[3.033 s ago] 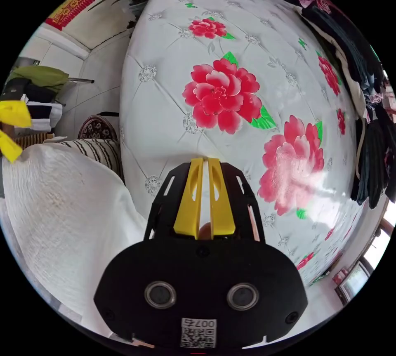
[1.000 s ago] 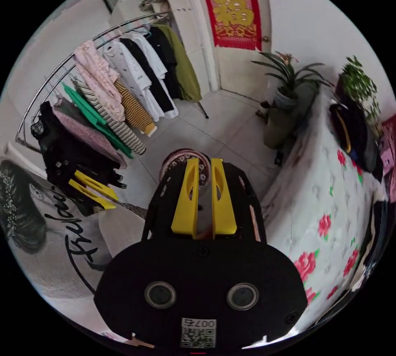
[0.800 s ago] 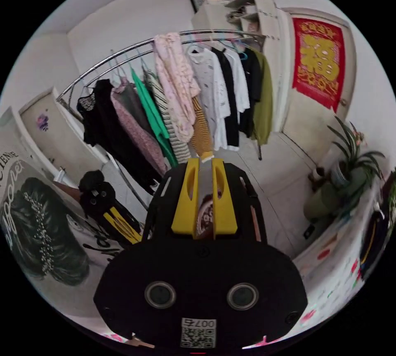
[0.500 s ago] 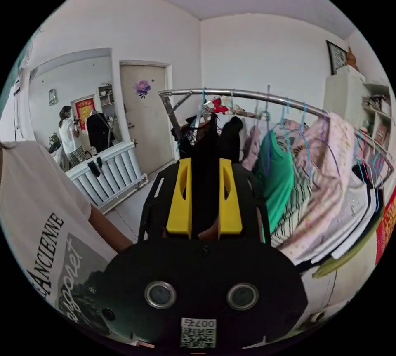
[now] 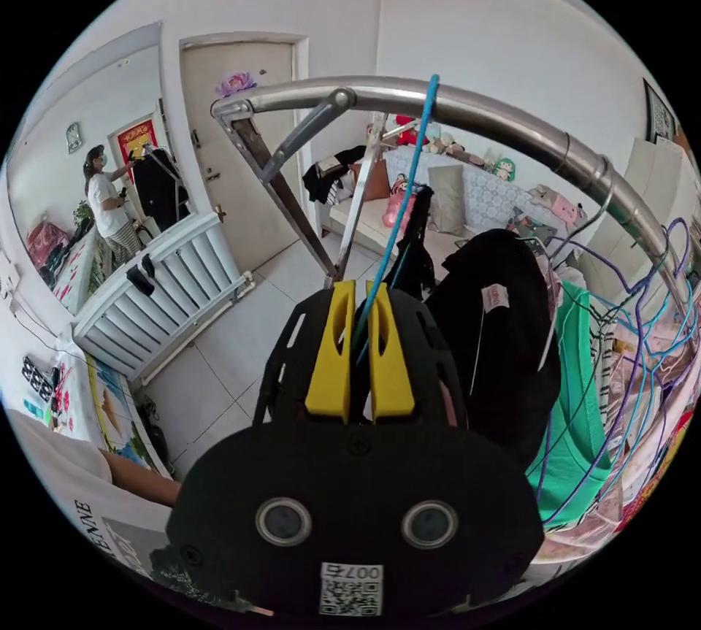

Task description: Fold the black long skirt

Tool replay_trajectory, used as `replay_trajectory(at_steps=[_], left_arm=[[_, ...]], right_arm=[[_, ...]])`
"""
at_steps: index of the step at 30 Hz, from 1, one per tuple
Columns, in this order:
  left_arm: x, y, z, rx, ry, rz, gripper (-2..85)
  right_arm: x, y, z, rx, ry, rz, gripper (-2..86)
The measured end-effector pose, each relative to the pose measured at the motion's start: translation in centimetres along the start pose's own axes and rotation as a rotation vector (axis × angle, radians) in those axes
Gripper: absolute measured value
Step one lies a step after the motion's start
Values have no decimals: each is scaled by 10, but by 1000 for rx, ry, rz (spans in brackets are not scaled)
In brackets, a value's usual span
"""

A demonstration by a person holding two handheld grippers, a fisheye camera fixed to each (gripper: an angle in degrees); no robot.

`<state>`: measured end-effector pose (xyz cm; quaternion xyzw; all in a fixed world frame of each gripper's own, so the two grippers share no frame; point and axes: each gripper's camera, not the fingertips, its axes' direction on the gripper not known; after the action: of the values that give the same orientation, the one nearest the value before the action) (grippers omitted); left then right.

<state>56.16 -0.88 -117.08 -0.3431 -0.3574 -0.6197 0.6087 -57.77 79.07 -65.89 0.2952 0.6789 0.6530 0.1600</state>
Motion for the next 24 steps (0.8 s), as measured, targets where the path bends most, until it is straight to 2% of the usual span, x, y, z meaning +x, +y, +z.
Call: replay_trajectory(at_steps=[7,10,16,19,24], left_arm=[[-16,55,-45,144,-141,-47,-10],[-23,86,-71,211,-246,-114,-10],[-25,140,-107,392,-274,-210,-9],[-16,158,-114,430,-319,-220,-9],[30,180,-135,505,-546,-181,8]], right_arm=[[30,-1,-88,198,-24,52,7],[28,-4,-111,190,19,6,7],[38,23,-154,303,-26,88,8],[33,54,-178,340,-84,70,7],[25,141,-235,396,-83,20,6]])
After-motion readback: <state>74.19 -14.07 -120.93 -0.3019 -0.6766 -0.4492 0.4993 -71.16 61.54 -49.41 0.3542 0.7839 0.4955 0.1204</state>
